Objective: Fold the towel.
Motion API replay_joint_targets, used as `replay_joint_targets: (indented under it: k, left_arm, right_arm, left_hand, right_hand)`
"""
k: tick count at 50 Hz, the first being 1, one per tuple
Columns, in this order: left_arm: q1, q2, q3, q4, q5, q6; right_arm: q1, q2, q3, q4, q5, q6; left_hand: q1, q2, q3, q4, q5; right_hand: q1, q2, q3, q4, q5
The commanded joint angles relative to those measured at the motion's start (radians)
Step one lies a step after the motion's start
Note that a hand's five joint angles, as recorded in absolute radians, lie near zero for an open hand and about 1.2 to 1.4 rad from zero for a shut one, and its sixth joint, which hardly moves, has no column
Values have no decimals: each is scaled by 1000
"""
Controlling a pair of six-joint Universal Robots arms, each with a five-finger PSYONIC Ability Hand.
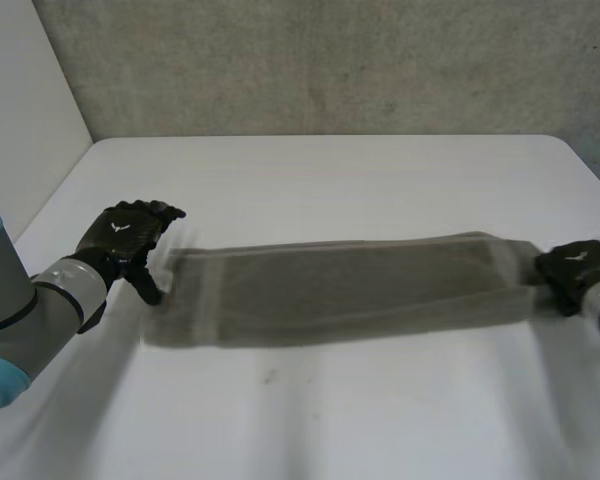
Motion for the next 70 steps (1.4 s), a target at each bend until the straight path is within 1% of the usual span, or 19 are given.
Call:
replay_joint_targets:
  k: [1,8,10,13,15,16,23,26,34,39,40,41,42,43,44,49,58,63,70]
  left_arm:
    - [1,3,0,-1,0,0]
    - [-2,5,0,0,0,-2]
    - [-4,6,-2,0,0,0]
    - [-6,8,-2,0,0,-2]
    - [-4,17,-2,0,-2,-2]
    - [-4,17,-2,0,-2,-2]
    - [-2,35,-12,0,-2,-3]
    - [-4,54,-15,0,-2,-8]
    - [-10,83,-22,0,-2,-25]
    - [-12,85,-23,0,-2,-29]
    - [-12,83,-22,0,-2,-29]
    - [-12,83,-22,0,-2,-29]
    - [-12,85,-23,0,0,-29]
    - [-12,85,-23,0,0,-29]
    - [-12,85,-23,0,0,-29]
    - [-15,85,-26,0,-2,-29]
    - [-47,94,-25,-2,0,-31]
    - [-191,94,-6,-6,-2,-32]
    - [-354,78,37,-3,-6,-88]
  right_arm:
    - [-157,-108,12,11,9,-122]
    - [-152,-146,-68,106,9,-153]
    - [-20,-167,-133,141,18,-110]
    - [67,-174,-181,152,21,-73]
    - [224,-151,-264,153,41,2]
    - [225,-151,-264,153,41,2]
    - [675,24,-457,153,124,45]
    - [792,101,-499,150,131,45]
    - [935,246,-513,156,128,31]
    - [943,256,-491,158,133,0]
    - [937,236,-481,150,133,10]
    - [937,236,-480,150,133,10]
    - [928,199,-465,144,133,14]
    - [928,199,-465,144,133,14]
    - [914,150,-438,133,138,29]
    - [765,-31,-288,77,133,178]
    - [598,-138,-72,61,122,250]
    - [498,-160,61,14,86,254]
    - [470,-158,118,-25,79,252]
  left_hand:
    - [2,10,6,8,-29]
    - [2,10,6,8,-29]
    - [2,10,6,8,-29]
    - [2,10,6,8,-29]
    - [2,10,6,8,-29]
    - [2,10,6,8,-29]
    - [2,10,6,8,-29]
    - [2,10,6,8,-29]
    - [2,10,6,8,-29]
    - [2,10,6,8,-29]
    - [2,10,6,8,-29]
    - [2,10,6,8,-29]
    - [2,10,6,8,-29]
    - [2,10,6,8,-29]
    - [2,10,6,8,-29]
    - [2,10,6,8,-29]
    - [2,10,6,8,-29]
    - [9,16,13,14,-22]
    - [17,25,22,23,-13]
  right_hand:
    - [86,67,68,55,68]
    - [86,67,68,55,68]
    - [86,67,68,55,68]
    - [86,67,68,55,68]
    - [86,67,68,55,68]
    - [86,67,68,55,68]
    - [86,67,68,55,68]
    - [86,67,68,55,68]
    - [86,67,68,55,68]
    - [86,67,68,55,68]
    - [-114,-132,-132,-144,-132]
    - [-116,-134,-134,-146,-133]
    - [-642,-660,-660,-673,-660]
    - [-647,-666,-665,-678,-665]
    - [-1136,-1154,-1154,-1167,-1154]
    - [-1136,-1154,-1154,-1167,-1154]
    - [-1136,-1154,-1154,-1167,-1154]
    - [-1136,-1154,-1154,-1167,-1154]
    - [-1136,-1154,-1154,-1167,-1154]
